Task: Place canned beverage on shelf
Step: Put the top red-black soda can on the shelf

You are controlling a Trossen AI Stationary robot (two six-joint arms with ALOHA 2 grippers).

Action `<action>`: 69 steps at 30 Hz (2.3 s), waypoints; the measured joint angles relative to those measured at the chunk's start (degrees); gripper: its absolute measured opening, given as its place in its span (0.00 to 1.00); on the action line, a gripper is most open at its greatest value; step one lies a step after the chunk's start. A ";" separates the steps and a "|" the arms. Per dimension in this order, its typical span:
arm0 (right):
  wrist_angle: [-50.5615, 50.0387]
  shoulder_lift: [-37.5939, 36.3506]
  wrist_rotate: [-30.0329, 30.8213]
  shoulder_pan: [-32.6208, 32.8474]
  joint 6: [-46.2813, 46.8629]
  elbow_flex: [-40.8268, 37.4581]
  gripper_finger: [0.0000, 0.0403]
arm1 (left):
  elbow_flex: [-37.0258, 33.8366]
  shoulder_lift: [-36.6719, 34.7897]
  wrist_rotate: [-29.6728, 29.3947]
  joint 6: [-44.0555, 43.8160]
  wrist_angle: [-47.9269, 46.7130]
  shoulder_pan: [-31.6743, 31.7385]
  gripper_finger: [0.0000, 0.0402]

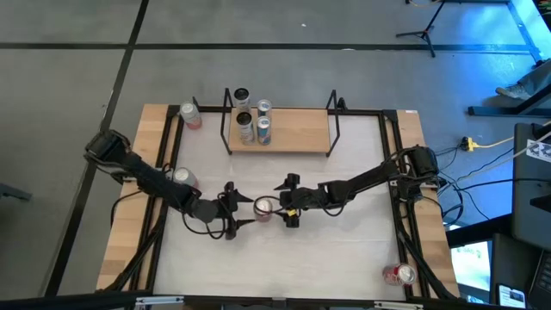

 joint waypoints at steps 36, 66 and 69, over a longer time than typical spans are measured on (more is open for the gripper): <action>7.03 0.04 4.73 -0.73 -0.15 -0.04 0.95 | 1.53 13.69 8.67 -9.17 6.90 -1.03 0.77; -6.67 -8.35 0.52 2.27 6.10 -0.04 0.95 | 1.49 9.92 4.49 -14.54 -5.13 -1.34 0.77; -6.53 -10.90 -3.87 2.29 7.97 -0.04 0.95 | 1.49 6.90 4.02 -15.21 -9.75 -2.42 0.77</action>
